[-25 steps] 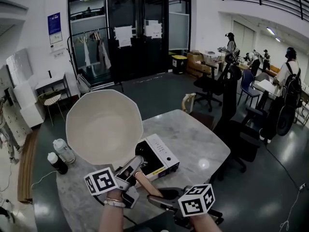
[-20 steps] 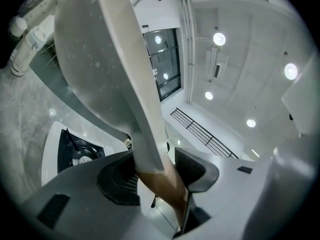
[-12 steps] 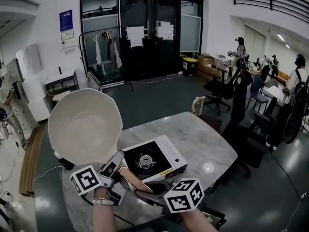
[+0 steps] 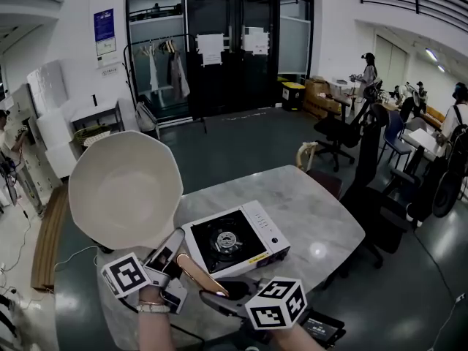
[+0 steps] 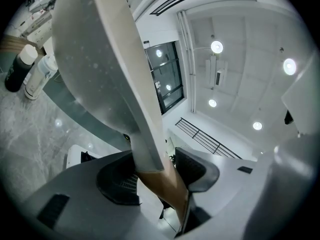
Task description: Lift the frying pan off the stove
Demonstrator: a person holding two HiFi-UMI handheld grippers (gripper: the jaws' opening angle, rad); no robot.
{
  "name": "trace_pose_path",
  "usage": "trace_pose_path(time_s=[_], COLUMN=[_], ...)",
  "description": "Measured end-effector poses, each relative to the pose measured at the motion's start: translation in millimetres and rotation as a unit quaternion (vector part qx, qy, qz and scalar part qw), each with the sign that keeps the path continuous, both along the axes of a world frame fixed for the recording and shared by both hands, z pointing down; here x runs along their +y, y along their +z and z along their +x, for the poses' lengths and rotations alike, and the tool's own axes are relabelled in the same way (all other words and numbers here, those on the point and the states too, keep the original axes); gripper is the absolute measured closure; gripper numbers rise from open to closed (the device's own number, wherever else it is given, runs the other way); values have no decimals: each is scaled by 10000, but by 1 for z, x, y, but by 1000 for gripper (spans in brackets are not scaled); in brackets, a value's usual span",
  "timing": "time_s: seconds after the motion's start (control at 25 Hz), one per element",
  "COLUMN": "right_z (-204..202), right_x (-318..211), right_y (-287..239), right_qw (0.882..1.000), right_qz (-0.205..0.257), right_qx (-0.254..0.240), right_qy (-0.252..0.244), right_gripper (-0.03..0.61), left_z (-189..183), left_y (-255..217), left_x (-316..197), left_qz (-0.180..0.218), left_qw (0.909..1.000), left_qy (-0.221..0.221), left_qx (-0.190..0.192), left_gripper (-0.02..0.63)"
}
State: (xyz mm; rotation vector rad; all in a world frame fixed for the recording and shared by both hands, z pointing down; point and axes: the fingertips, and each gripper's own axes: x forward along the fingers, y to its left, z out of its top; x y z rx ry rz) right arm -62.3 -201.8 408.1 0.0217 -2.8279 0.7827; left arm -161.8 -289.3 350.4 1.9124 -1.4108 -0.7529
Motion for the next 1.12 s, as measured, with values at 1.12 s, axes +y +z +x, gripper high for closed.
trace_pose_path(time_s=[1.12], right_z=[26], right_x=[-2], right_y=[6], right_qw=[9998], right_qz=[138], right_qx=[23], right_qy=[154], right_gripper=[419], left_z=[30], left_y=[3], left_x=[-13], left_qz=[-292], left_qw=[9967], left_qy=[281], left_qx=[-703], left_gripper=[393])
